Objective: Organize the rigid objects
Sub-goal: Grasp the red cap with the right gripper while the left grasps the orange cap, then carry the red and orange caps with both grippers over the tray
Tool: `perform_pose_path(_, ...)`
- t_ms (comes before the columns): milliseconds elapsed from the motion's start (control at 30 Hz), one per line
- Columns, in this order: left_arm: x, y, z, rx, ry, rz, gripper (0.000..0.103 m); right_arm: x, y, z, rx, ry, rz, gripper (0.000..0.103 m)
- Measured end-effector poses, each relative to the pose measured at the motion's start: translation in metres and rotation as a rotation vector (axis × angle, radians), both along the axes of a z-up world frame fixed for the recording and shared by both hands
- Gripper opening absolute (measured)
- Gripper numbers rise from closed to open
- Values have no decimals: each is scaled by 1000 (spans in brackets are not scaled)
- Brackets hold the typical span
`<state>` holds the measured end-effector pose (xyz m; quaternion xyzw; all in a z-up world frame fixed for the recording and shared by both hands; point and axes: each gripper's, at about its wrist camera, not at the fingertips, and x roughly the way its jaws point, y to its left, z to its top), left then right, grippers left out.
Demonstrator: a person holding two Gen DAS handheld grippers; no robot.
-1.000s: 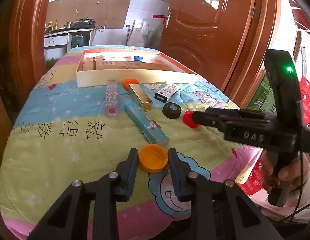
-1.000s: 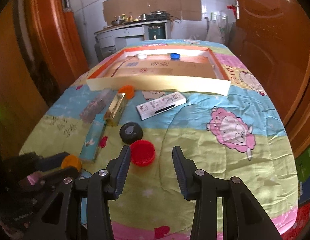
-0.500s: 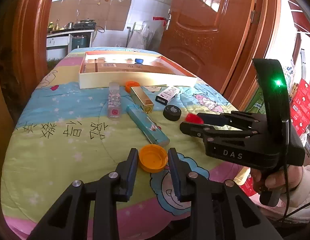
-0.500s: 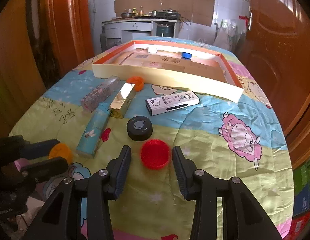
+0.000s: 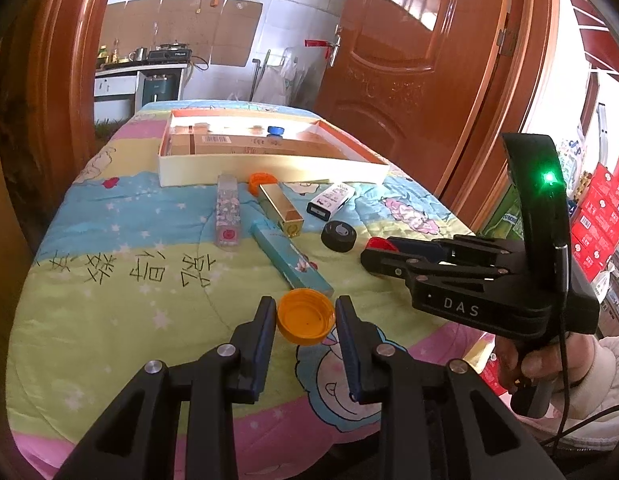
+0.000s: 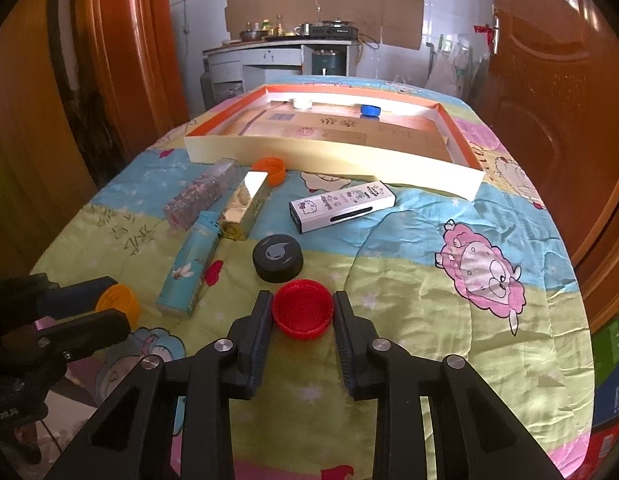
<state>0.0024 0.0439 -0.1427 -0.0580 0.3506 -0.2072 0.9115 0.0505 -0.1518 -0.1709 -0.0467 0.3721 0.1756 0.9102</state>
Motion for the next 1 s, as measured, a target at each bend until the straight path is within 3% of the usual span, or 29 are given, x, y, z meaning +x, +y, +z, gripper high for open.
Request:
perform_pose_path(567,9,-4,33,-1,-45,5,31,-8,2,35,51,-63,2,30)
perform_pose_path(1000,62,-7,78,1,-79,63,31,12,-13,68,104,-121,-41,30)
